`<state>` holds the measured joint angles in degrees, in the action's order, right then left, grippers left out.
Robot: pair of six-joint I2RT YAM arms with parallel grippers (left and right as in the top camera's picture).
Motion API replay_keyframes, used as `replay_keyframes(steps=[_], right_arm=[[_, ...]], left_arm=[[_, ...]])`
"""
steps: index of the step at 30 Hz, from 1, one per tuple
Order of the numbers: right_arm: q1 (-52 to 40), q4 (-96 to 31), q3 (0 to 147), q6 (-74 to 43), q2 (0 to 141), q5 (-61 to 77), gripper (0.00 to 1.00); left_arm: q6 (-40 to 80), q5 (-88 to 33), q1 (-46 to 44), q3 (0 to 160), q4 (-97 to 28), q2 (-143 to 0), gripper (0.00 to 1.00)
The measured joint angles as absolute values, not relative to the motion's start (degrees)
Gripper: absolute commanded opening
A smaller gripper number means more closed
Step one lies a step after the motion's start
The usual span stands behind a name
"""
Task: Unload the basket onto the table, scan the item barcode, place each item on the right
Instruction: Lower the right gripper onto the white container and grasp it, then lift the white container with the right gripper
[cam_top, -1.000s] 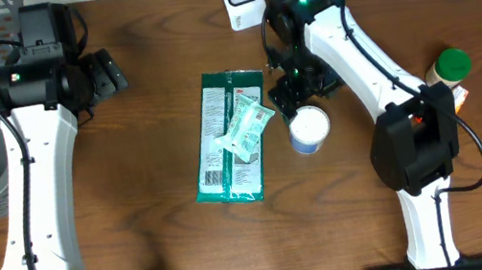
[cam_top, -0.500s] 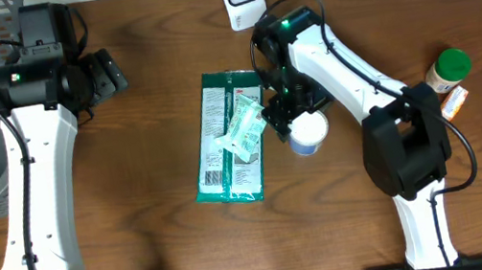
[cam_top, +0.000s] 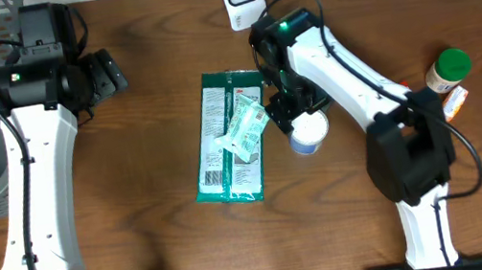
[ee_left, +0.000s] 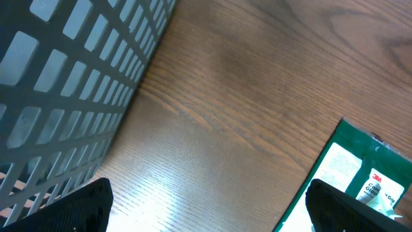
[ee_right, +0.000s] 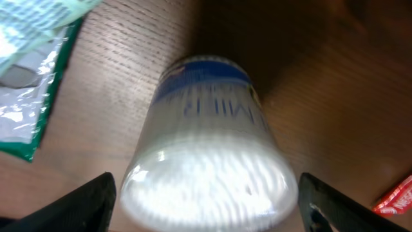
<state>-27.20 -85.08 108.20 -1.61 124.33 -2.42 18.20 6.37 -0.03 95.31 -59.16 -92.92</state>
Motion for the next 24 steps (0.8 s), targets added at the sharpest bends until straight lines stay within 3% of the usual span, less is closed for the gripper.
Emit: replay_keyframes(steps=[8,15,24], right_arm=[[-27.46,-85.14,107.94,-2.42,114.96,-2.59,0.99],[-28.01,-71.2,94.89,-2.81,109.36,-3.16,0.99],[-27.81,-64.05,85.56,-1.89,105.32,-3.77,0.99]], left_arm=[[18.2,6.37,-0.03,95.31,-59.16,-92.92,0.96],[18.2,6.37,-0.03,95.31,-59.13,-92.92,0.96],[18.2,6.37,-0.03,95.31,-59.16,-92.92,0.96]])
